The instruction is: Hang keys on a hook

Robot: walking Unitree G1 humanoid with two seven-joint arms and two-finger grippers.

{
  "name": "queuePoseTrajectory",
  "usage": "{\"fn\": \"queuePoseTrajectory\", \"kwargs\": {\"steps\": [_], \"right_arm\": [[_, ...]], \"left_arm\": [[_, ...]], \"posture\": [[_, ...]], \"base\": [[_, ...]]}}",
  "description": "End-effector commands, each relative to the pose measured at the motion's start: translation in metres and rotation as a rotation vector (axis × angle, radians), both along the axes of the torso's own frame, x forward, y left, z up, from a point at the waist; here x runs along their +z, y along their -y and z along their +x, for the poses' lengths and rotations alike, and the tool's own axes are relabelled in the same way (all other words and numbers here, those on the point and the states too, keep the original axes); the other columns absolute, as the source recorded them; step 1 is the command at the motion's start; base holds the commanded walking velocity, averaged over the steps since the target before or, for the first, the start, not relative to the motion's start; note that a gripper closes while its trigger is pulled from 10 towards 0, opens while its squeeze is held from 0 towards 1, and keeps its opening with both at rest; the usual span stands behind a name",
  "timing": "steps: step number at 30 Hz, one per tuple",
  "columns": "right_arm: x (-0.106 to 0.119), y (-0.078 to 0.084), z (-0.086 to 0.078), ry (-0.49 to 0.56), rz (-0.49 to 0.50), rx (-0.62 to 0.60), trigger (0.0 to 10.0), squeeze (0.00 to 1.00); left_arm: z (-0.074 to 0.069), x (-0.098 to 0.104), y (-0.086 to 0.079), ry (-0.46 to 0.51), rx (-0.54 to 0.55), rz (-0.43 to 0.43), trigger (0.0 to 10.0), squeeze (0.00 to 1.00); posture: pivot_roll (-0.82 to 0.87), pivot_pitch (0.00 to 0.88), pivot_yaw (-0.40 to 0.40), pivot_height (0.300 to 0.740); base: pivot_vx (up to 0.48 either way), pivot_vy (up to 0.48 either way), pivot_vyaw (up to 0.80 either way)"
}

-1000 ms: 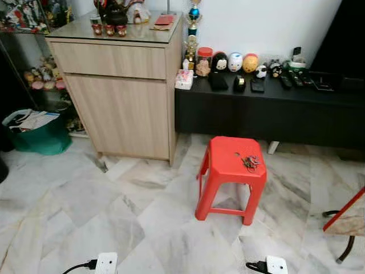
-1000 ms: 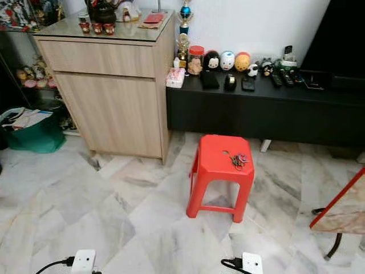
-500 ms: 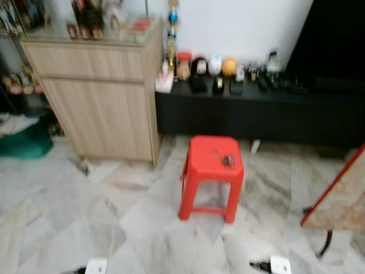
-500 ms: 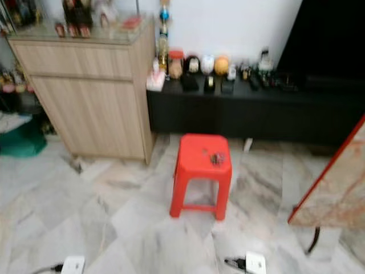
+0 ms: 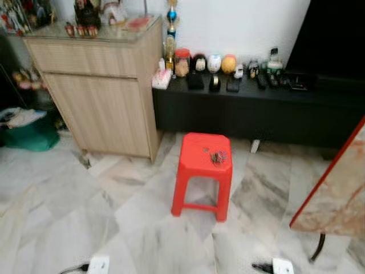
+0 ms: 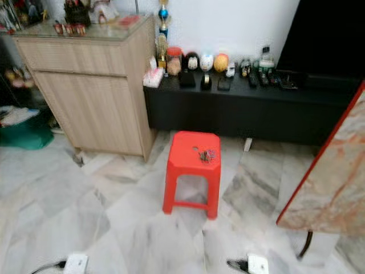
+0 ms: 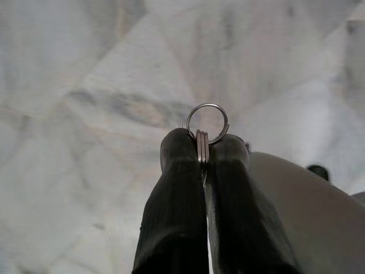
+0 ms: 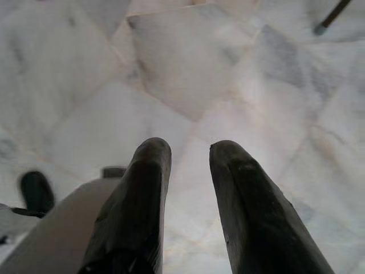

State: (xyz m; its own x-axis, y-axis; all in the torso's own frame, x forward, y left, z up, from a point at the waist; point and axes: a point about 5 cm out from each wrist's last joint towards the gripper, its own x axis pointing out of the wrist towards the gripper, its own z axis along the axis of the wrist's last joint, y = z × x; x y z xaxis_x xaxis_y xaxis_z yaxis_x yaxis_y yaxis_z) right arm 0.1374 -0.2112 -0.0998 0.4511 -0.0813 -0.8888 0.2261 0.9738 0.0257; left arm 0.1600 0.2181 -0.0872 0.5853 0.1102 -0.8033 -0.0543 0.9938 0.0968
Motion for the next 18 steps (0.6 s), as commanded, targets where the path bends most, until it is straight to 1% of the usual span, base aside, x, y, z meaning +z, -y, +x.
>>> {"fn": "queuePoseTrajectory", "kwargs": {"steps": [1,12,18], "right_arm": [[0.0001,-0.0041,0.0024,0.005,0.01,0.01,10.0,0.0],[-0.0003,-0.0036,0.0007,-0.002,0.002,0.048,10.0,0.0],[-0.0007,-0.0039,-0.0005,-0.016,-0.027,0.125,10.0,0.0]], "left_arm": [[-0.0025,0.0004,-0.0075,-0.012,-0.006,0.021,10.0,0.0],[-0.007,-0.0014,-0.0083,-0.029,0.003,0.017,10.0,0.0],[-0.0079,-0.0018,-0.0086,-0.034,-0.001,0.017,10.0,0.0]], "posture": [[0.0,0.0,-0.051,0.722],[0.0,0.0,-0.057,0.722],[0.0,0.0,-0.056,0.722]], "base": [[0.0,-0.281,0.0],[0.0,-0.3,0.0],[0.0,-0.319,0.0]]}}
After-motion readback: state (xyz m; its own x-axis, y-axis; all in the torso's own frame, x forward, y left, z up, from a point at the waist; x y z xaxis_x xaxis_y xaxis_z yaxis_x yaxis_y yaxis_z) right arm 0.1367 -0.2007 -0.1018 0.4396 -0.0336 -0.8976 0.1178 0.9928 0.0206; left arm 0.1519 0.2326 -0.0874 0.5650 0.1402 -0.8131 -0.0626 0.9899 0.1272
